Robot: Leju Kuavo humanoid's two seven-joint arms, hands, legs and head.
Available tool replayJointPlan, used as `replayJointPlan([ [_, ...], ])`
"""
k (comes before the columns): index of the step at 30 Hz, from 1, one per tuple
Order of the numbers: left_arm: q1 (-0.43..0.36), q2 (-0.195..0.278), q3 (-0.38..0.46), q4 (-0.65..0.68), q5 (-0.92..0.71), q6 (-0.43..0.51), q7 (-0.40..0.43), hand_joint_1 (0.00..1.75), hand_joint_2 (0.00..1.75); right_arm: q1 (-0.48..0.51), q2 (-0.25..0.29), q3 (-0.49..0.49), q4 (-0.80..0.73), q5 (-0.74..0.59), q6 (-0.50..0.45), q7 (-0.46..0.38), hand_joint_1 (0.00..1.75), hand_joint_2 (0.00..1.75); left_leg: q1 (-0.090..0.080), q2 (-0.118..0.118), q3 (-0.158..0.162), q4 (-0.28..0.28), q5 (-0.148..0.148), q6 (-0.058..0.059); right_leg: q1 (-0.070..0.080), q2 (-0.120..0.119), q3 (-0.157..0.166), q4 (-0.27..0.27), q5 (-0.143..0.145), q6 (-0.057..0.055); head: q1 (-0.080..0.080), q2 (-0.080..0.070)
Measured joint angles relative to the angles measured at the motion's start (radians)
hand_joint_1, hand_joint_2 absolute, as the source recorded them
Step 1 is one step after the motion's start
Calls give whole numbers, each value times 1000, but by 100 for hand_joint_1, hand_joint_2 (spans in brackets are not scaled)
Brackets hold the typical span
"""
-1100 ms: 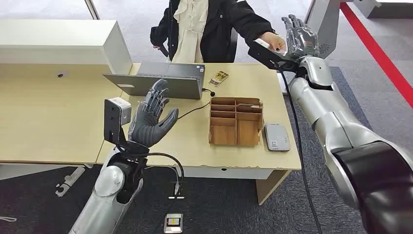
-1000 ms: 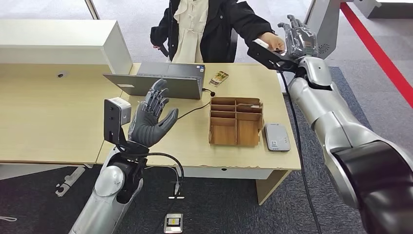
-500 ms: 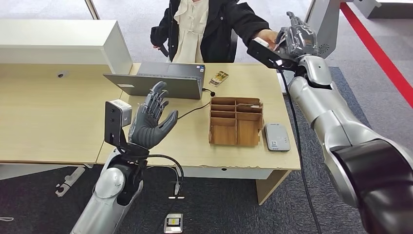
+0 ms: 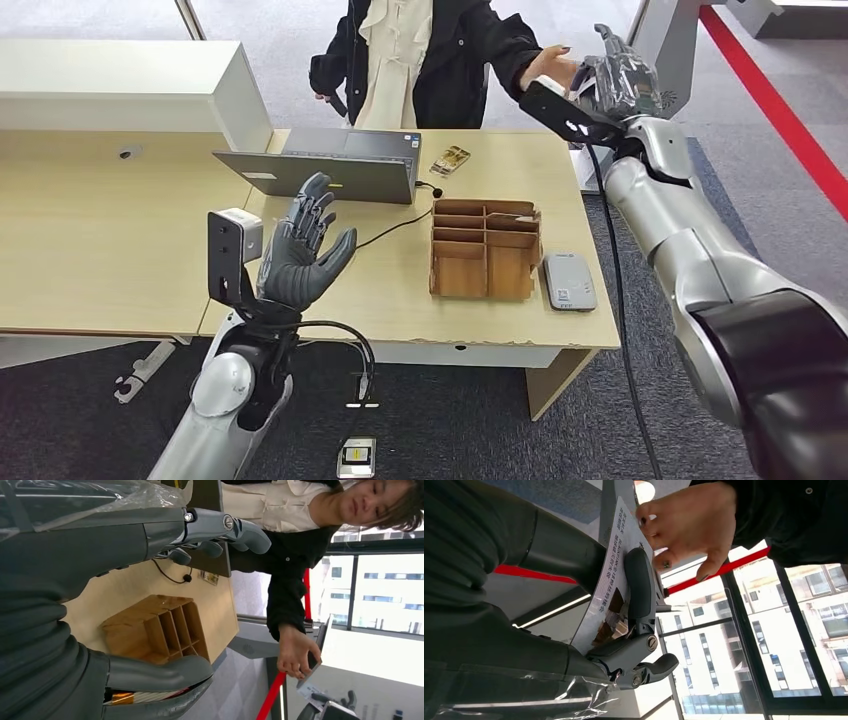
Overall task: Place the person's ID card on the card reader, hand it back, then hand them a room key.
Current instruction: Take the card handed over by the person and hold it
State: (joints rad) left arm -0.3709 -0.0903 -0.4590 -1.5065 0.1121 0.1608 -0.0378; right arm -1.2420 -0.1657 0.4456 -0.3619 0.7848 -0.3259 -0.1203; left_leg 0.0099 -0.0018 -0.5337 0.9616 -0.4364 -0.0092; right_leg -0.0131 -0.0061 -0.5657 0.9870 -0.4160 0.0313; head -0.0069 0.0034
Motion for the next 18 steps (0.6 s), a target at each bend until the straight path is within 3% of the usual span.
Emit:
replayJointPlan([
  [12,18,10,1,-46,-5,18,18,0,175,53,-61,-13,-21,-16,12,4,175,175,1,1,0,0,0,0,0,0,0,0,1,0,0,0],
  [18,47,21,6,-92,-19,60,46,0,175,170,-140,-45,-28,-80,8,16,175,175,0,-1,0,0,0,0,1,-1,1,-1,1,0,0,0],
])
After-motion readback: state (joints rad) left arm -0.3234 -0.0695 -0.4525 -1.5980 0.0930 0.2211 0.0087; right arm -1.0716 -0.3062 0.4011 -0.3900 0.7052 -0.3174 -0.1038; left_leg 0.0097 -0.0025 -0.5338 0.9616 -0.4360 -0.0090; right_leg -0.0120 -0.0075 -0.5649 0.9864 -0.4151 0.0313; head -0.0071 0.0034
